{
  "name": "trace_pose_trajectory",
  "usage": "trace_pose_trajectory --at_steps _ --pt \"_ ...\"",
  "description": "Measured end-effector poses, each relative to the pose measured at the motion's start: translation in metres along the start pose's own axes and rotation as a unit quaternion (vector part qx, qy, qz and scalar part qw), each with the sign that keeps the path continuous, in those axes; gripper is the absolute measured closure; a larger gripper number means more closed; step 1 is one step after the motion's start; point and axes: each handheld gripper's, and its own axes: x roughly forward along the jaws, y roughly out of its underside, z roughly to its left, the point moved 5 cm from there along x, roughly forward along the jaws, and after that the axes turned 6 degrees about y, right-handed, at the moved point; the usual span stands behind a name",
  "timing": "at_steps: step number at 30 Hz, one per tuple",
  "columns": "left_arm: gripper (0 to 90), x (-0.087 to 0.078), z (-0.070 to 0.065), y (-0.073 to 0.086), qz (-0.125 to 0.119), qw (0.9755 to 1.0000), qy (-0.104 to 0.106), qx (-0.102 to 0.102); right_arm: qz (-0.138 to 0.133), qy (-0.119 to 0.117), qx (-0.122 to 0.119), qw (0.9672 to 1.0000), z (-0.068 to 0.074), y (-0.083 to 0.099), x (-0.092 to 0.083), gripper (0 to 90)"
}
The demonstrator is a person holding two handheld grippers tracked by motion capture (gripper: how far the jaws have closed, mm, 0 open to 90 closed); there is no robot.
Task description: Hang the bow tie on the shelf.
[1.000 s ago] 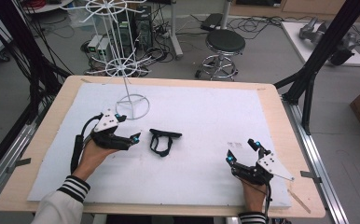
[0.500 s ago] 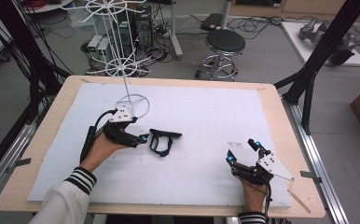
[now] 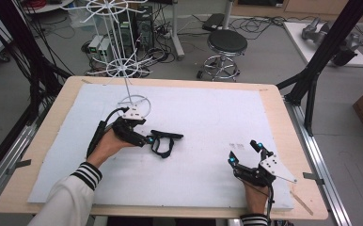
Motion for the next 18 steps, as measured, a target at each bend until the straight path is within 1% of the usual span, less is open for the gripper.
trace_pose_trajectory --at_steps 1,3,4,5,6,7,8,9,10,11,12,13,14,15,18 --pt "21.2 0.001 0.001 0.0 0.003 1.0 -0.001 0.003 0.0 0.002 0.001 1.0 0.0 0.0 0.0 10.7" --pt "22.5 0.005 0.001 0.001 0.012 0.9999 -0.001 0.002 0.001 0.002 0.001 1.0 0.0 0.0 0.0 10.7" --pt "22.5 0.006 0.002 0.001 0.02 0.9998 -0.002 0.005 0.001 0.001 0.002 1.0 0.0 0.0 0.0 10.7" --pt "23.0 0.008 0.001 0.002 0.02 0.9998 0.001 0.002 0.001 0.002 0.002 1.0 0.0 0.0 0.0 10.7" --pt "24.6 0.01 0.002 0.002 0.024 0.9997 0.003 0.007 0.001 0.001 0.002 1.0 0.0 0.0 0.0 10.7" --pt "25.4 0.012 0.002 0.002 0.029 0.9995 0.001 0.009 0.0 0.002 0.001 1.0 0.0 0.0 0.0 10.7" --pt "25.6 0.014 0.002 0.002 0.03 0.9995 0.003 0.009 0.001 0.001 0.002 1.0 0.0 0.0 0.0 10.7" --pt "29.5 0.015 0.002 0.003 0.034 0.9993 0.007 0.01 0.0 0.002 0.002 1.0 0.0 0.0 0.0 10.7" --pt "29.5 0.017 0.002 0.003 0.038 0.9992 0.005 0.013 0.0 0.002 0.002 1.0 0.0 0.0 0.0 10.7" --pt "28.7 0.018 0.003 0.003 0.042 0.9991 0.004 0.011 0.001 0.001 0.001 1.0 0.0 0.0 0.0 10.7" --pt "29.8 0.019 0.002 0.003 0.043 0.999 0.009 0.009 0.001 0.002 0.001 1.0 0.0 0.0 0.0 10.7" --pt "32.5 0.019 0.002 0.002 0.05 0.9986 0.009 0.013 0.001 0.001 0.001 1.0 0.0 0.0 0.0 10.7" --pt "34.8 0.02 0.002 0.001 0.05 0.9986 0.007 0.013 0.001 0.001 0.001 1.0 0.0 0.0 0.0 10.7" --pt "37.4 0.02 0.002 0.0 0.051 0.9986 0.011 0.013 0.001 0.001 0.001 1.0 0.0 0.0 0.0 10.7" --pt "39.2 0.021 0.002 -0.003 0.057 0.9983 0.008 0.011 0.0 0.001 0.002 1.0 0.0 0.0 0.0 10.7"
